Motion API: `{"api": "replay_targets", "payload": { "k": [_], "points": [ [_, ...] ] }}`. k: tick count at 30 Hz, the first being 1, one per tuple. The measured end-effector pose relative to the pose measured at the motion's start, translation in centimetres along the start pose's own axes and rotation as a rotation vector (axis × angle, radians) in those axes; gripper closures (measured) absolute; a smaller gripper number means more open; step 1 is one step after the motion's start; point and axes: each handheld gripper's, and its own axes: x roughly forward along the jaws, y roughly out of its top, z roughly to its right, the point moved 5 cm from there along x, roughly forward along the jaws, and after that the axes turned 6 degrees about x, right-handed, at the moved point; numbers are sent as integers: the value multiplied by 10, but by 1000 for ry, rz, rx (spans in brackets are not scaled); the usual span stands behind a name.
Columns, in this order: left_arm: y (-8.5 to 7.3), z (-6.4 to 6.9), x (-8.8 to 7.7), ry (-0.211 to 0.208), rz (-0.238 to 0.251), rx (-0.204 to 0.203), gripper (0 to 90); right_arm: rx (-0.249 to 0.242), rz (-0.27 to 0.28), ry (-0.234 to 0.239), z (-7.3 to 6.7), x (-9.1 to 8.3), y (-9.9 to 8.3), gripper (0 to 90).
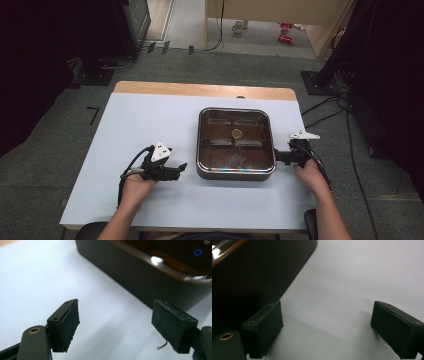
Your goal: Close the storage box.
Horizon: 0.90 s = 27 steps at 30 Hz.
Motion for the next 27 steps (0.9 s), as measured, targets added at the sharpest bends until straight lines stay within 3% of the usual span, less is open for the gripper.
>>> {"api": "replay_targets", "payload": {
  "k": [6, 12, 13, 17, 21, 27],
  "points": [
    [-6, 4, 3, -41, -21, -29, 237, 0, 0, 0, 0, 0, 0, 100],
    [-16, 7, 10, -41, -81, -37, 237, 0, 0, 0, 0, 0, 0, 99],
    [-18, 6, 13, -22, -93, -33, 240, 0, 0, 0, 0, 0, 0, 99],
    [-17, 6, 14, -21, -89, -41, 232, -1, 0, 0, 0, 0, 0, 99],
    [-19, 11, 16, -8, -81, -3, 168, -1, 0, 0, 0, 0, 0, 99],
    [-21, 13, 17, 9, -71, 4, 164, -1, 0, -1, 0, 0, 0, 99]
  ]
}}
